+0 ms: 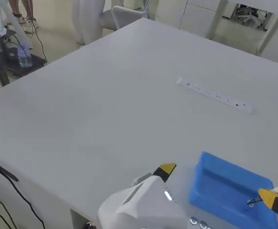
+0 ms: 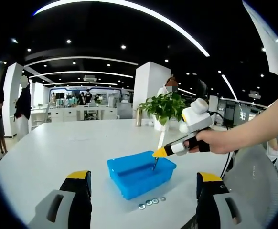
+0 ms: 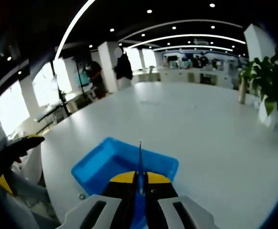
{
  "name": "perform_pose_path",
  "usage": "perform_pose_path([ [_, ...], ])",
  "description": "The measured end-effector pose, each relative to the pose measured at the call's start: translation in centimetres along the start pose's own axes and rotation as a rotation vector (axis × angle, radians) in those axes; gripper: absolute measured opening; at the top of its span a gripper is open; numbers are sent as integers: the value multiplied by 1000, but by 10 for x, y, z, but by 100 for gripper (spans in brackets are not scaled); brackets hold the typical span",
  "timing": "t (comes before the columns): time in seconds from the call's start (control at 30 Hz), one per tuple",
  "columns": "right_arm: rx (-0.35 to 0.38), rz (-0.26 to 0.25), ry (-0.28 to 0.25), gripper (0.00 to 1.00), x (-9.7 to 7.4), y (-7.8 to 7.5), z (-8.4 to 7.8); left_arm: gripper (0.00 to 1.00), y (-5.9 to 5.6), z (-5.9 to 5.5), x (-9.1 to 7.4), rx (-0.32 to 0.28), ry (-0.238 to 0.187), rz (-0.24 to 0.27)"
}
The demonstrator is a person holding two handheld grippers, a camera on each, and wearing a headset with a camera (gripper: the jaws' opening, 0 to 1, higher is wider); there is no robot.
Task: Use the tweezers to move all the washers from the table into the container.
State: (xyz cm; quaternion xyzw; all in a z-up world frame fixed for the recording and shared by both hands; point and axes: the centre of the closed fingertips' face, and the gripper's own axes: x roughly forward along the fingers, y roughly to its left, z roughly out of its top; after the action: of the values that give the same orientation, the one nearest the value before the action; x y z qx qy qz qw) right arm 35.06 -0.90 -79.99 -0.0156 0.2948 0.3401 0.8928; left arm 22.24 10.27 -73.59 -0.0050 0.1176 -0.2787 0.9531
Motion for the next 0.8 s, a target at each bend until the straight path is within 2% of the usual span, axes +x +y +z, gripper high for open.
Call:
perform_pose_path([
  [0.17, -1, -14, 14, 3, 4, -3, -4, 93, -4, -3, 1, 19, 23, -15],
  [0.33, -2, -16, 28, 3, 6, 0, -7, 92, -6, -2, 1, 11, 16, -28],
  [0.53, -9, -21, 27, 3, 7, -9, -7, 92, -11, -5, 2, 33, 29, -43],
  [0.7, -6, -19, 1, 3, 0, 1, -1, 92, -11, -4, 2, 34, 23, -44],
  [0.8, -11, 0, -30, 3, -11, 10, 9, 92, -10, -3, 2, 29, 17, -42],
])
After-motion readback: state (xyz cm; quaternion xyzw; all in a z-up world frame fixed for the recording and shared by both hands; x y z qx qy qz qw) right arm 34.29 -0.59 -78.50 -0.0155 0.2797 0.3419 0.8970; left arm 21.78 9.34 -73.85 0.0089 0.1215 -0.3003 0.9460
